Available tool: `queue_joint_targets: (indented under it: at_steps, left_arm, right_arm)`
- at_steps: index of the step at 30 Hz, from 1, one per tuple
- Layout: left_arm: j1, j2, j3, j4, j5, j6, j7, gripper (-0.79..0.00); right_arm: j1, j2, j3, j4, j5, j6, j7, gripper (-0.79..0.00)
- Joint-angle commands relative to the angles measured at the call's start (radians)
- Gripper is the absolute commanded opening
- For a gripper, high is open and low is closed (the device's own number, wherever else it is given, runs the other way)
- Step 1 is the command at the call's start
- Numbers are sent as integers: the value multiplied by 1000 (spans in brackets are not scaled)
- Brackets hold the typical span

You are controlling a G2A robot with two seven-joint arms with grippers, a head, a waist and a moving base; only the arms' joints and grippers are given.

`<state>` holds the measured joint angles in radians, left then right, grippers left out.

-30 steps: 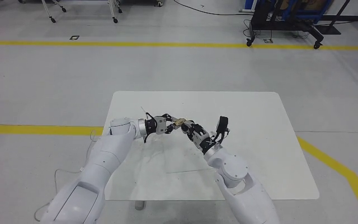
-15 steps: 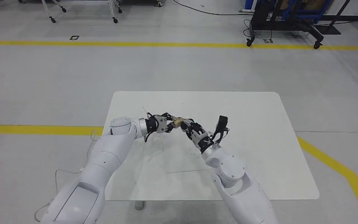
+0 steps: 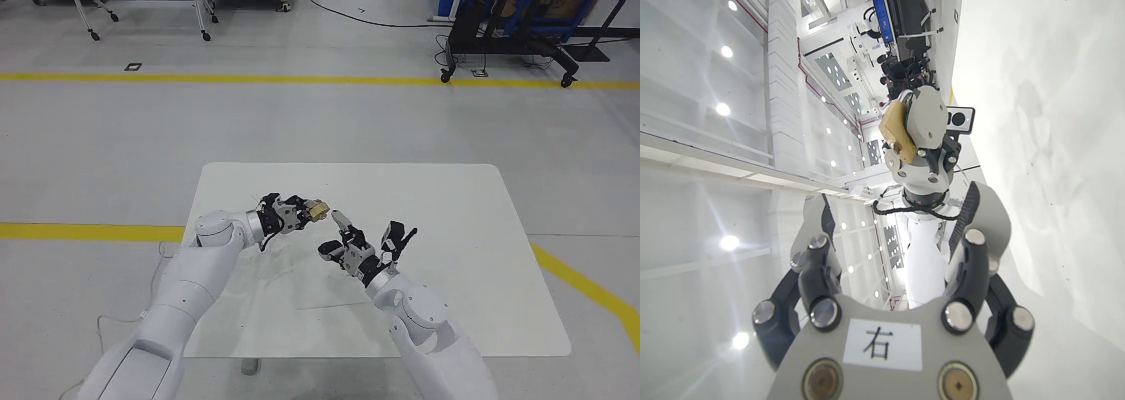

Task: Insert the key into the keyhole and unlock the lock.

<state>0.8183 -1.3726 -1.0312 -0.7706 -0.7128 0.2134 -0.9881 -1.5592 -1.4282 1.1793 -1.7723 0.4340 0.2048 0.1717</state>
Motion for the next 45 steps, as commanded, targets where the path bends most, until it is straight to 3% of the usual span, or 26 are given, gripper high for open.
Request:
queue_joint_targets:
  at_steps: [1,7,18,23,34,40,45]
  left_arm:
    - [7,3,-4,-12,6,4,1,-785]
    - [28,10,-13,-49,18,13,5,-785]
    - [37,13,-12,-69,29,29,8,-785]
    - [35,13,-10,-69,32,32,7,-785]
    - [29,12,-7,-66,38,21,13,-785]
    - [46,15,-23,-93,53,-57,66,-785]
    - [85,26,-41,-177,133,-137,180,-785]
  right_arm:
    - [4,0,1,4,13,-1,9,-357]
    - [44,-2,12,53,119,27,45,-477]
    - [86,-1,31,110,219,58,82,-622]
    - [88,2,33,113,233,75,89,-785]
    - [92,3,51,115,322,103,75,-785]
    - [93,-2,50,120,410,103,31,-785]
    - [100,-6,47,138,490,116,34,-785]
